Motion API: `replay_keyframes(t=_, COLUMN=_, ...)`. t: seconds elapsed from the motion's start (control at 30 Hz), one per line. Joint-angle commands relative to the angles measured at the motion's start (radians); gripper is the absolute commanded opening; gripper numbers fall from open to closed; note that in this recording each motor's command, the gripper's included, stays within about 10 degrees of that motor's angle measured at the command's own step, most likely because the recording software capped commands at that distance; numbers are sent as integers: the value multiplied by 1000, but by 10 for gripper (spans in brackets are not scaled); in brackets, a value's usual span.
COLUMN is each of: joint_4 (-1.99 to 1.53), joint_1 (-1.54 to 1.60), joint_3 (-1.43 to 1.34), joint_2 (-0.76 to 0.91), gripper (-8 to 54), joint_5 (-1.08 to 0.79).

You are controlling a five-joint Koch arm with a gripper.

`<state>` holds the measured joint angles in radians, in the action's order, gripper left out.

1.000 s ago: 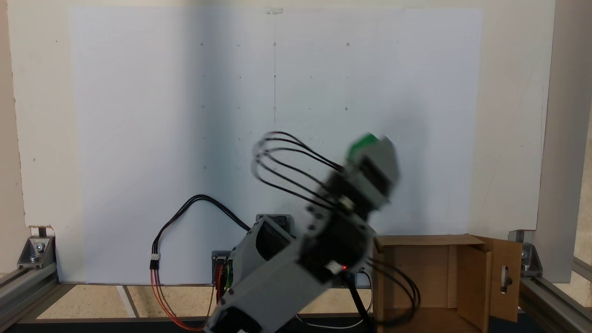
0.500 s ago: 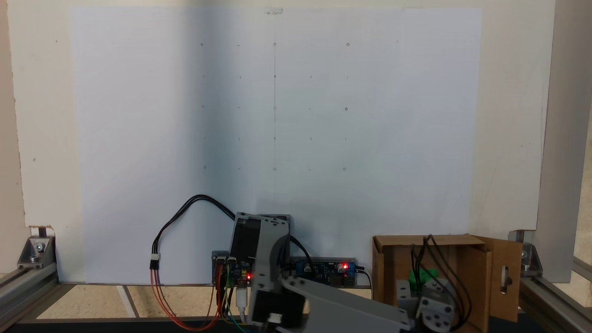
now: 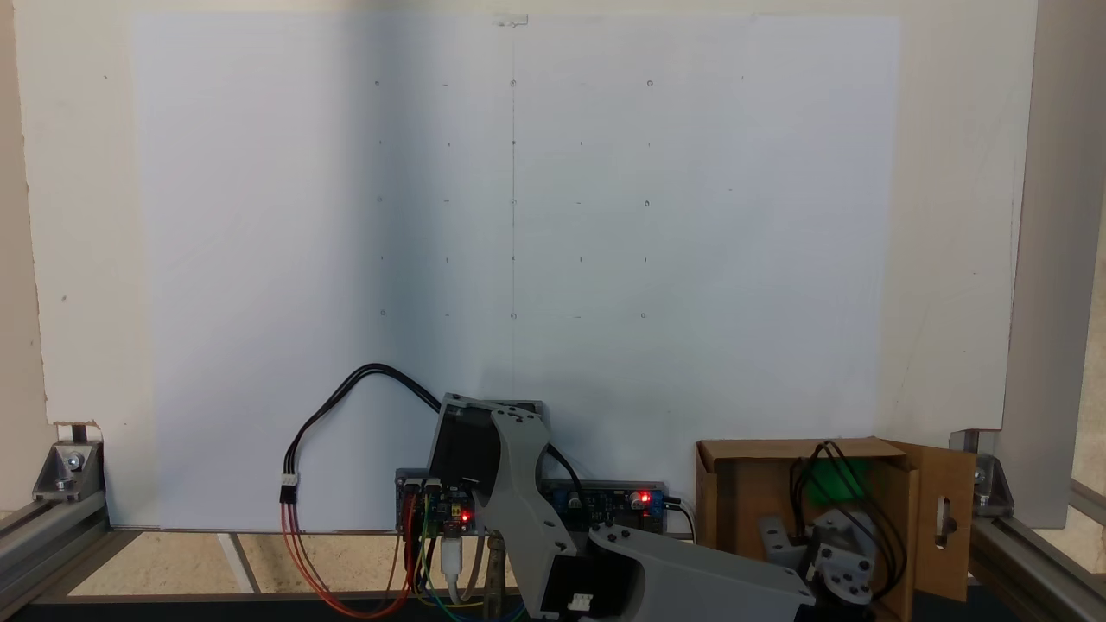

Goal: Grasp a green dice and put it in the bin.

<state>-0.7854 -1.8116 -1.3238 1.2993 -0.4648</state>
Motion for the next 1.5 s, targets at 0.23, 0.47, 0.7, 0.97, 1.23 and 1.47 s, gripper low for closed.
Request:
replay_keyframes(t=0.23, joint_4=206, joint_1=405, joint_3=60, joint_2=442, gripper=419, joint_5=443)
replay_keyframes(t=0.47, joint_4=206, joint_1=908, joint_3=58, joint_2=595, gripper=440, joint_5=594)
replay_keyframes(t=0.7, joint_4=291, joint_1=1409, joint_3=-204, joint_2=773, gripper=441, joint_5=598)
replay_keyframes(t=0.97, joint_4=520, joint_1=1901, joint_3=-618, joint_2=1019, gripper=442, joint_5=598)
replay_keyframes(t=1.23, joint_4=879, joint_1=1858, joint_3=-1003, joint_2=1078, gripper=466, joint_5=591)
replay_keyframes(t=1.47, joint_4=1193, joint_1=1809, joint_3=-1315, joint_2=1077, gripper=439, joint_5=586)
